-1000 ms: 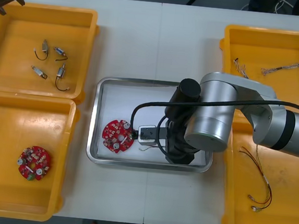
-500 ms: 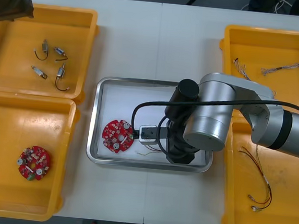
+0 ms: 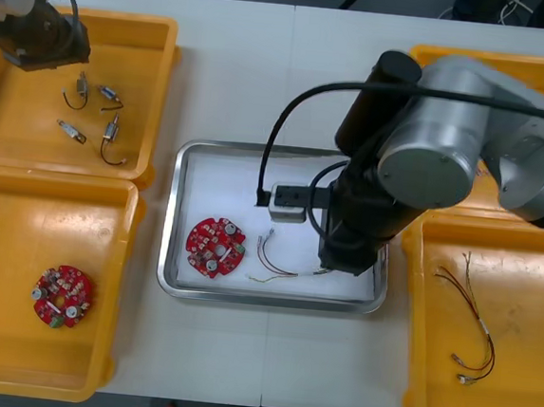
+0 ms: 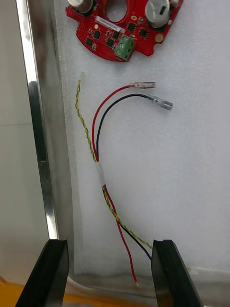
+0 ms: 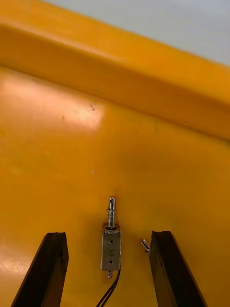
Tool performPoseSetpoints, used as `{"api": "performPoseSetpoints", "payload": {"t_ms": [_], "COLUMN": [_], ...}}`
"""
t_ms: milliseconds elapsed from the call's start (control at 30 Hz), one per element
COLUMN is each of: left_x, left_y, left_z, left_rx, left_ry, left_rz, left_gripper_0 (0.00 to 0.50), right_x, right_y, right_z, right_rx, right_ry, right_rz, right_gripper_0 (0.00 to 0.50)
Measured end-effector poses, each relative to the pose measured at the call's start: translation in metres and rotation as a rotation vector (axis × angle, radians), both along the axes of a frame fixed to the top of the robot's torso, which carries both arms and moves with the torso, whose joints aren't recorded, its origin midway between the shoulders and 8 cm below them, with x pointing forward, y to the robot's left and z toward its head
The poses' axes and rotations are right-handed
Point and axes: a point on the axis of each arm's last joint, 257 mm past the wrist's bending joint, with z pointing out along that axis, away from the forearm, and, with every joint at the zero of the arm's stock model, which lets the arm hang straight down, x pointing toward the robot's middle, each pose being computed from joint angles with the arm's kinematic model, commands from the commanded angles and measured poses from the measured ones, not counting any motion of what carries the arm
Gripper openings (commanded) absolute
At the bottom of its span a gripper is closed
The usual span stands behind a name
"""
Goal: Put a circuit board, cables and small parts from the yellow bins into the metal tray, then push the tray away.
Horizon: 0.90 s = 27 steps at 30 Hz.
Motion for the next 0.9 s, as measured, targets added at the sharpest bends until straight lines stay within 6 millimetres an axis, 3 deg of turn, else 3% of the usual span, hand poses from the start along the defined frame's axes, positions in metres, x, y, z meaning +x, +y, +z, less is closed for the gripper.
{"api": "performPoseSetpoints", "payload": {"t_ms": [200, 533, 900], "left_x": [-0.002, -0.001, -0.006], "left_y": [-0.003, -0.01, 0.003], "left_z": [-0.013, -0.024, -0.041], "left_rx": [0.044, 0.036, 0.028], "left_ry": [0.025, 0.023, 0.039], "left_rz": [-0.018, -0.029, 0.004], "left_gripper_0": [0.5, 0.5, 0.5], "right_x": [0.011, 0.024, 0.033], "right_y": [-0.023, -0.086, -0.14], "right_z": [0.035, 0.072, 0.087], "right_rx": [0.044, 0.058, 0.123], "right_ry": [-0.007, -0.01, -0.008], "right_rz": [-0.06, -0.299, -0.638], "right_gripper_0": [0.5, 0.5, 0.5]}}
